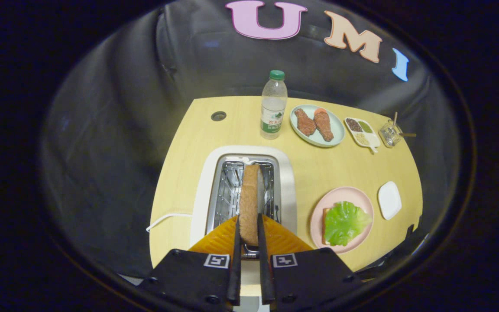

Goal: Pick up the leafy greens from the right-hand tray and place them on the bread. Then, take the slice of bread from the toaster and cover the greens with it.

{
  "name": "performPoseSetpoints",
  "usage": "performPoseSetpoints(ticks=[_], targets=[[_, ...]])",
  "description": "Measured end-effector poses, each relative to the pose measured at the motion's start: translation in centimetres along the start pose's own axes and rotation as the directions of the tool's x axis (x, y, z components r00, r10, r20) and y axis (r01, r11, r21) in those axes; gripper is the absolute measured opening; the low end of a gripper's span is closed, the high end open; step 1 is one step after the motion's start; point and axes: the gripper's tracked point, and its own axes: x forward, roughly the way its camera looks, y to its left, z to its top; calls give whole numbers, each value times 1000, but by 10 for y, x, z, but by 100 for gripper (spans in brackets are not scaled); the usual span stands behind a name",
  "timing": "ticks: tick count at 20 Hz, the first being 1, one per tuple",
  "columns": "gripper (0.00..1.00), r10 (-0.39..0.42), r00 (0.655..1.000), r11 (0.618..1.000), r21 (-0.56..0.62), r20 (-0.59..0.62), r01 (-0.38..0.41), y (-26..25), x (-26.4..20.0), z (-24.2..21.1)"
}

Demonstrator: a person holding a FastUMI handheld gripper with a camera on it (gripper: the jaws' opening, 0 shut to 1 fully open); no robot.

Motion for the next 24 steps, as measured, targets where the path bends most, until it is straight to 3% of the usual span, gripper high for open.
performPoseSetpoints(ticks=[2,5,7,17,24], targets=[[14,-12,1000,1000,9,9,12,-7,-4,3],[14,-4,999,1000,22,36,3,-10,-8,10],[8,1,999,1000,16,54,-2,-12,-18,12],[8,72,991,997,7,111,-73,-19,-65,30],[8,95,977,993,46,189,-106,-66,-106,54]])
